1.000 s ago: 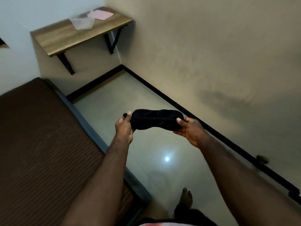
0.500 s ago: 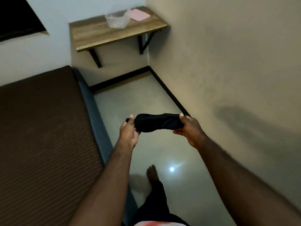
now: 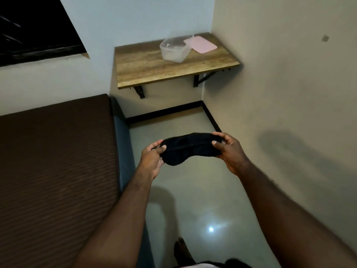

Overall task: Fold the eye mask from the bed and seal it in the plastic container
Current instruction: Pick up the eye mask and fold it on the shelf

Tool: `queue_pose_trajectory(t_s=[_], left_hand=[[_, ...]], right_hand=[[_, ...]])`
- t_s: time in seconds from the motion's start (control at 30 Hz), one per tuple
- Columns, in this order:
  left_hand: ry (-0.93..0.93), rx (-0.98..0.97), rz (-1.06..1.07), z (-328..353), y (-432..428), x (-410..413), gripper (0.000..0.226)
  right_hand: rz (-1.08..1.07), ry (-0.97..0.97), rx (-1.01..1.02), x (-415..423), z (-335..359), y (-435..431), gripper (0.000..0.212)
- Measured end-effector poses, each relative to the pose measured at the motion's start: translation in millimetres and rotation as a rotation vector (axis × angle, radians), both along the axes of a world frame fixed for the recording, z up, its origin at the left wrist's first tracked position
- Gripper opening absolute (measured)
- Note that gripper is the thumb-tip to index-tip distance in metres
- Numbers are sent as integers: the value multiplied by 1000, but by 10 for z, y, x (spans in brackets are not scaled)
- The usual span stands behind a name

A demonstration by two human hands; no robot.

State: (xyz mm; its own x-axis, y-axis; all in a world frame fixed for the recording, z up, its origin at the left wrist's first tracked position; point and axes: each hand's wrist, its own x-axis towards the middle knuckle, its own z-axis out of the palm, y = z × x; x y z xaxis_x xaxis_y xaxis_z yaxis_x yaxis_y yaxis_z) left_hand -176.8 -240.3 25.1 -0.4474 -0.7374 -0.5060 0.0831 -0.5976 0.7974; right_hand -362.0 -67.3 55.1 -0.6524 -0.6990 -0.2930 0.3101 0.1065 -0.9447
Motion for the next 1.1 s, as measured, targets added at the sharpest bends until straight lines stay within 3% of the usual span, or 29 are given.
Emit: queue_pose_trajectory(t_s=[0.37,0.57,0.77,0.97,1.1], left_hand=[[-48,-83,160,203,-1514,-1054,22],[-129,-135,233,430,-2361,-1687,18],[-286,-229,234,407,-2910,-2054,24],[-298,-188,319,364,-3502,-2193,20],[-301,-208,306,306,-3952,-2229,20]], right_hand=[[-11,-98,-15,-1214,-169,-1879,39],[60,-131,41,-1969,-94,-2854,18],[73,-78,117,-2438,-12,-3641,5],[149,27,183,-2589,-26,-4324,27],[183,112,238,-2612,-28,-4747,22]])
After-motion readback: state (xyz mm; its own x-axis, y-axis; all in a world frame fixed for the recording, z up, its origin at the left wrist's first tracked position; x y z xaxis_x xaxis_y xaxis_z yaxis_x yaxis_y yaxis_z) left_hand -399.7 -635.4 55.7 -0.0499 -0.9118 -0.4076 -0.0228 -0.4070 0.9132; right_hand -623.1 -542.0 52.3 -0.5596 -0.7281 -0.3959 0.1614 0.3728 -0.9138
